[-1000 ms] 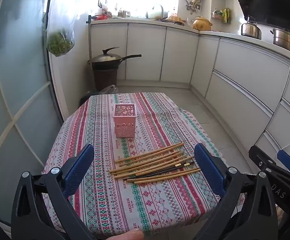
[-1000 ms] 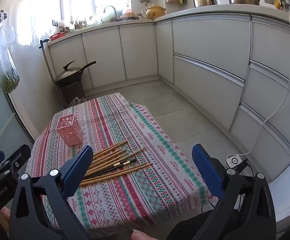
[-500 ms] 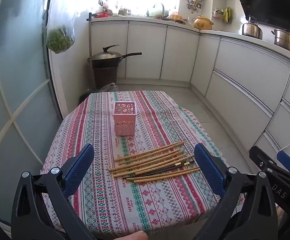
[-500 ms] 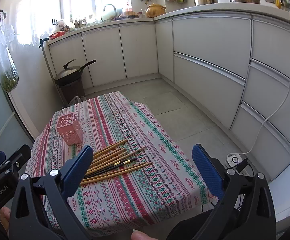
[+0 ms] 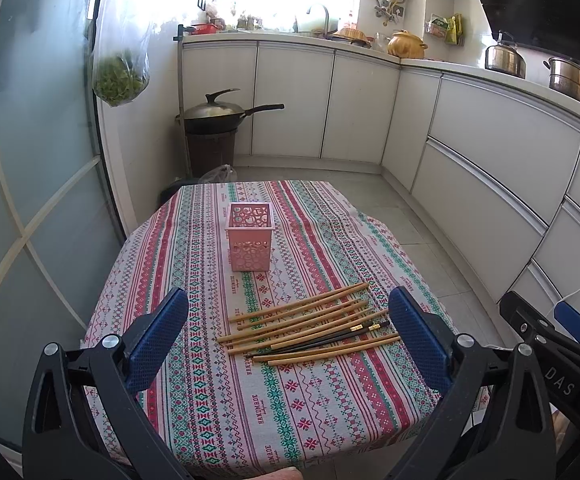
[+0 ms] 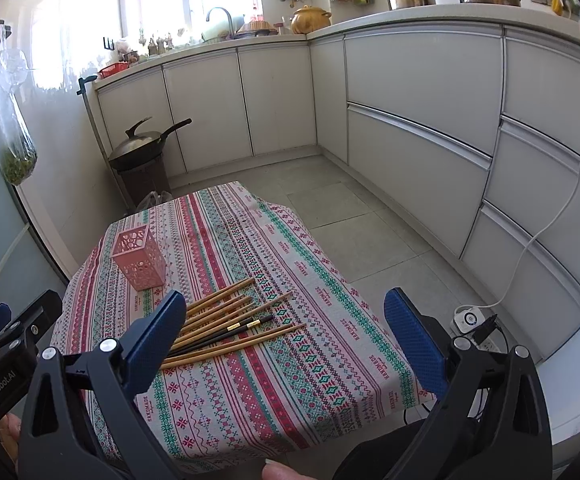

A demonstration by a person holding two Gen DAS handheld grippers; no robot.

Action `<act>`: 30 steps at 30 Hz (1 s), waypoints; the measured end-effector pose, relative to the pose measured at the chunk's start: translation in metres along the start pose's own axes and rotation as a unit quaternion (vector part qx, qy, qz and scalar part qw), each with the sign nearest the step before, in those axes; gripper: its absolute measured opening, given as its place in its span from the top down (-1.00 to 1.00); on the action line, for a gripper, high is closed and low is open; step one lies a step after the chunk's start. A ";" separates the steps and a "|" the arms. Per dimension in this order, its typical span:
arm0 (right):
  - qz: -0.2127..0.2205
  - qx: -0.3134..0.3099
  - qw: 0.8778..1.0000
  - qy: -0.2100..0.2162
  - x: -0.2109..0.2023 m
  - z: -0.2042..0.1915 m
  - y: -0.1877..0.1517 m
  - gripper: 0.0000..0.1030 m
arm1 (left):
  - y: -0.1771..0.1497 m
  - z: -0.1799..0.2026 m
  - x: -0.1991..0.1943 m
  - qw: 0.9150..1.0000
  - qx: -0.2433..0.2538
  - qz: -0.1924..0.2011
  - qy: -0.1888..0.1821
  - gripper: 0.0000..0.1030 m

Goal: Organize utensils

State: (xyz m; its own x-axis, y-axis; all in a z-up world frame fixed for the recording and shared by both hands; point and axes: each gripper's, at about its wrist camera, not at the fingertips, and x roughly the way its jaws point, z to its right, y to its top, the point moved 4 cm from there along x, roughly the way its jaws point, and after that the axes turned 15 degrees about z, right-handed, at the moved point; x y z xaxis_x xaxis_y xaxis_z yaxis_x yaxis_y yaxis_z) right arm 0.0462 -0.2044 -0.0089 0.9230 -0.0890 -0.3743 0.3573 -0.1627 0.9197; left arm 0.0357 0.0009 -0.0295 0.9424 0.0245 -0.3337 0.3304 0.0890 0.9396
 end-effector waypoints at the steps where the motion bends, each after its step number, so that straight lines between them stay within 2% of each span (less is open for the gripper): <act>1: 0.000 0.000 1.000 0.000 0.000 0.000 0.000 -0.87 | 0.000 0.000 0.000 1.000 0.000 0.000 0.000 -0.86; 30: -0.007 0.002 1.000 -0.004 0.005 0.001 -0.006 -0.87 | -0.001 0.000 0.002 1.000 0.002 -0.004 0.000 -0.86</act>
State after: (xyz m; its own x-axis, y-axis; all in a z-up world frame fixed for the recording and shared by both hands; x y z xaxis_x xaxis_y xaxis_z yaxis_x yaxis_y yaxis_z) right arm 0.0485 -0.2053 -0.0163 0.9166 -0.0935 -0.3887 0.3703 -0.1680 0.9136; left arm 0.0373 0.0008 -0.0312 0.9395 0.0231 -0.3418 0.3388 0.0845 0.9370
